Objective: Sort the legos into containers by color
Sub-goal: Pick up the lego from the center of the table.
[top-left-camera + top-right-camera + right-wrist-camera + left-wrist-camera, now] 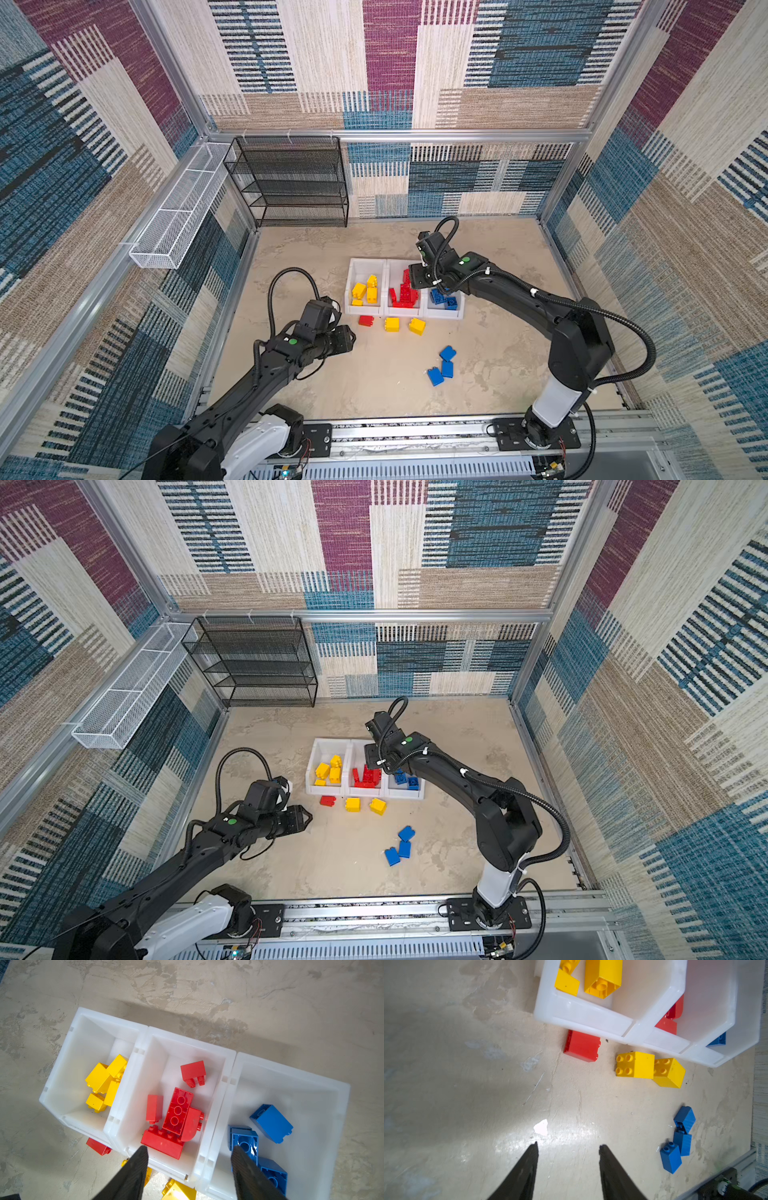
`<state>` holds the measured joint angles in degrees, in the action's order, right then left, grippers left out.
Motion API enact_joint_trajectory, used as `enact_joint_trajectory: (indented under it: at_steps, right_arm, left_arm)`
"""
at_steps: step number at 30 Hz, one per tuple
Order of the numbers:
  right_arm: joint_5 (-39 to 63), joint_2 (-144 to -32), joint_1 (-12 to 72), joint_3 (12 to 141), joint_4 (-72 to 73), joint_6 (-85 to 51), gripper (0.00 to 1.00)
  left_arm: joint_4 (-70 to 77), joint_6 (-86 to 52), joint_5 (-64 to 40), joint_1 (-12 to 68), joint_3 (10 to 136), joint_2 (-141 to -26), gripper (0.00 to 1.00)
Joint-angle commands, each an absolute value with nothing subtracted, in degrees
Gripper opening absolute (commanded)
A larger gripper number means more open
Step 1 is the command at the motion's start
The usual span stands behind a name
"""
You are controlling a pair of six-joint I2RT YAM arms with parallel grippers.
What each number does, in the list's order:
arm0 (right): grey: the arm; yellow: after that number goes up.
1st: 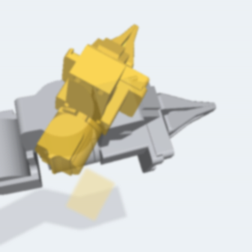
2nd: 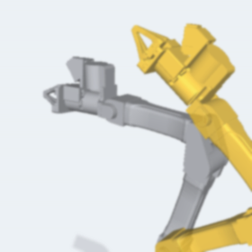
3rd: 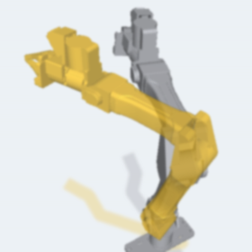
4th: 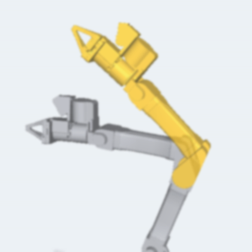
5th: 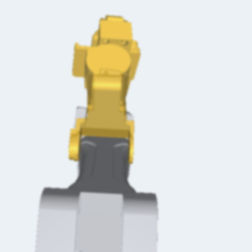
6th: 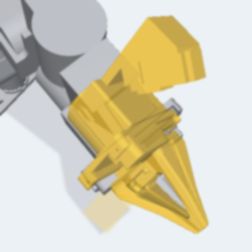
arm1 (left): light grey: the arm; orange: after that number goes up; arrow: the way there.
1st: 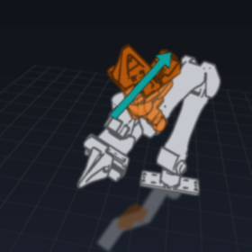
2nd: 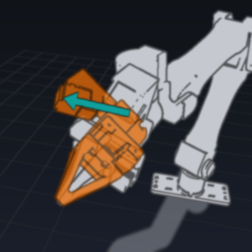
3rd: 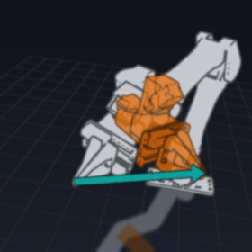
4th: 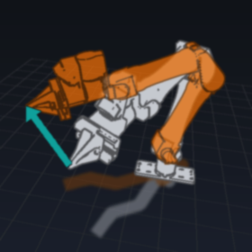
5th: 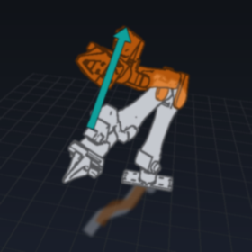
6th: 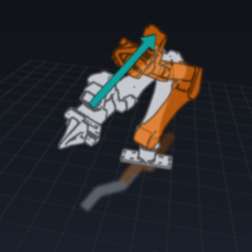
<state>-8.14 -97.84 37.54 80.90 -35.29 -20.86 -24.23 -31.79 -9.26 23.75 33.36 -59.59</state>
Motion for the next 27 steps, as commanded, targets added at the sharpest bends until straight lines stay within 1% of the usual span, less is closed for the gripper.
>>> enact_joint_trajectory:
  at_steps: [1, 6, 16, 22, 27]
  right_arm:
    - [-9.62, -95.40, 37.60, 78.93, -34.01, -22.18, 0.67]
    - [-8.94, -91.82, 37.53, 74.45, -33.84, -23.88, 0.67]
    - [-4.24, -81.97, 37.79, 56.54, -33.79, -28.39, 0.67]
    - [-3.56, -78.04, 40.60, 47.36, -34.46, -31.64, 0.66]
    - [-3.35, -78.60, 43.98, 43.52, -33.51, -34.48, 0.67]
  left_arm:
    - [-22.60, -27.84, -8.96, 23.85, 34.96, -62.19, 0.51]
    - [-22.03, -27.59, -9.14, 24.86, 35.87, -64.09, 0.51]
    - [-21.30, -28.63, -8.87, 26.02, 35.31, -63.55, 0.52]
    - [-21.31, -29.35, -9.01, 26.18, 34.90, -62.61, 0.52]
    - [-21.35, -29.99, -9.05, 26.28, 34.15, -61.05, 0.52]
